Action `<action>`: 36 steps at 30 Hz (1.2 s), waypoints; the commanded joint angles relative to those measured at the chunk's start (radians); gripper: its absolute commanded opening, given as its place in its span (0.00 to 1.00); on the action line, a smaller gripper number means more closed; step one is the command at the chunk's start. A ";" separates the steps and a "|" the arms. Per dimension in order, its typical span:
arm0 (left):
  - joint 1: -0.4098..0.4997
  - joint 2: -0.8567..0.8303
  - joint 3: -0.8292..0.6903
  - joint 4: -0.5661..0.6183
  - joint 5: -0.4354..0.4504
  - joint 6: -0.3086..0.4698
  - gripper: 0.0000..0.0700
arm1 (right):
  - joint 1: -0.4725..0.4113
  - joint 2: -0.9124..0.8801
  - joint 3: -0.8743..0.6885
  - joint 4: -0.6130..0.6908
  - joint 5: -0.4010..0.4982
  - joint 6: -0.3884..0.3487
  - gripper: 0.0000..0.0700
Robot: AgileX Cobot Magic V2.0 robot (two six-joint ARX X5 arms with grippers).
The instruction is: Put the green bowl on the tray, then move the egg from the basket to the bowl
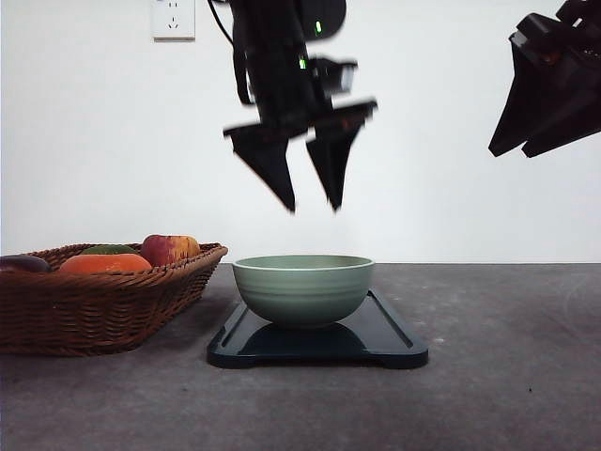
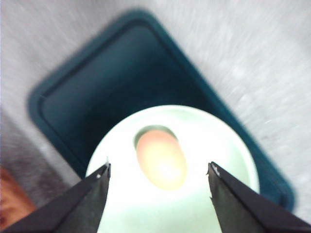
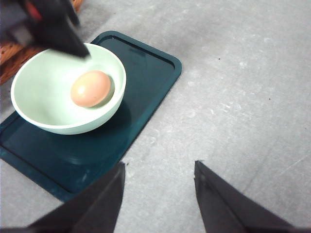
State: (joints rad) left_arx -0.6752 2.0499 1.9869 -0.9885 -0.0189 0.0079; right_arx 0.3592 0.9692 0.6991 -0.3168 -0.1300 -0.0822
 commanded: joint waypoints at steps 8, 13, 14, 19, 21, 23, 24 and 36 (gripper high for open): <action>-0.012 -0.122 0.007 0.025 0.014 -0.012 0.56 | 0.004 0.008 0.002 0.008 -0.001 -0.008 0.39; -0.011 -0.229 -0.121 0.160 0.016 0.002 0.55 | 0.004 0.008 0.002 0.008 -0.001 -0.008 0.39; -0.011 -0.263 -0.175 0.208 0.016 0.003 0.55 | 0.004 0.008 0.002 0.007 -0.001 -0.008 0.39; 0.000 -0.452 -0.486 0.406 0.015 -0.004 0.55 | 0.004 0.008 0.002 0.002 -0.001 -0.008 0.39; 0.009 -0.520 -0.591 0.451 0.015 -0.017 0.55 | 0.004 0.008 0.002 0.001 -0.001 -0.008 0.39; 0.021 -0.589 -0.691 0.484 0.015 -0.042 0.55 | 0.004 0.008 0.002 0.000 -0.001 -0.008 0.39; 0.028 -0.623 -0.737 0.500 0.015 -0.057 0.55 | 0.004 0.008 0.002 -0.002 -0.001 -0.008 0.39; 0.141 -1.026 -1.219 0.606 0.014 -0.144 0.55 | 0.005 0.008 0.002 -0.028 -0.009 -0.008 0.39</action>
State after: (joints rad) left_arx -0.5316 1.0282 0.7685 -0.3939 -0.0041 -0.1171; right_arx 0.3592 0.9691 0.6991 -0.3508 -0.1347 -0.0822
